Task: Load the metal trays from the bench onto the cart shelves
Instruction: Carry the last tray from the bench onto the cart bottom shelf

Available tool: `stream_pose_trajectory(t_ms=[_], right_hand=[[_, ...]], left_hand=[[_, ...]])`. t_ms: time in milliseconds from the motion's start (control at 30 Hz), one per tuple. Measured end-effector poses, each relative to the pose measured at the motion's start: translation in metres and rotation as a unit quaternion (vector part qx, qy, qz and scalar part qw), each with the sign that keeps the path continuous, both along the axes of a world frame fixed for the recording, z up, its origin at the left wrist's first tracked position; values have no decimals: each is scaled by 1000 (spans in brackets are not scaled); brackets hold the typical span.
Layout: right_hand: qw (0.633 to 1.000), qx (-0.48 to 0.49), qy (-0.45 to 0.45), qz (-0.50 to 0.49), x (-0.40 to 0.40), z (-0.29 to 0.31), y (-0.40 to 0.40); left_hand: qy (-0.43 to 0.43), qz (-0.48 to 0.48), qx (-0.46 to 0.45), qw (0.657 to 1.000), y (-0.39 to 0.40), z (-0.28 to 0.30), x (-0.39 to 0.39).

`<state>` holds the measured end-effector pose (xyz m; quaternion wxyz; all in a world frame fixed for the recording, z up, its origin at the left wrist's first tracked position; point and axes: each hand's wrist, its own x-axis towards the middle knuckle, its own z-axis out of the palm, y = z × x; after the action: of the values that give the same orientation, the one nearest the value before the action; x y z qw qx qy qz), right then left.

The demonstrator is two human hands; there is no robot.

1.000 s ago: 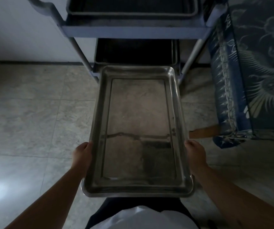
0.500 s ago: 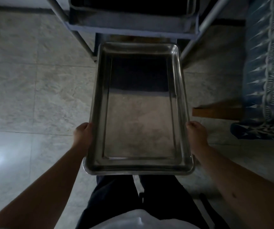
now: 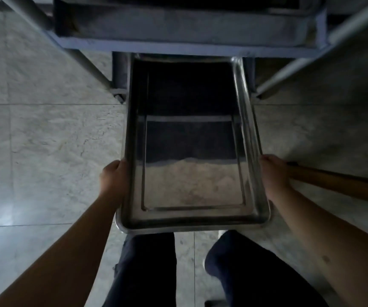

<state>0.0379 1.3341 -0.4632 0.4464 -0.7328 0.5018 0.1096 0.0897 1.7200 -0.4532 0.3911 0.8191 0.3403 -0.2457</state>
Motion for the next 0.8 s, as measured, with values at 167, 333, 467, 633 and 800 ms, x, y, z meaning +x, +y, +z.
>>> stream_pose_trajectory(t_ms=[167, 333, 467, 633, 800], right_hand=[[995, -24, -47, 79, 76, -82, -13], [991, 2, -116, 68, 142, -159, -30], [987, 8, -147, 70, 177, -208, -35], [979, 3, -191, 73, 217, -257, -38], [969, 14, -223, 102, 248, -277, -36]], left_hand=[[-42, 20, -11, 999, -3, -83, 61], [-91, 19, -1, 996, -16, -152, 109], [-116, 24, -4, 993, -19, -195, 133], [-159, 36, 1, 987, -20, -238, 153], [-199, 53, -6, 979, -24, -262, 164]])
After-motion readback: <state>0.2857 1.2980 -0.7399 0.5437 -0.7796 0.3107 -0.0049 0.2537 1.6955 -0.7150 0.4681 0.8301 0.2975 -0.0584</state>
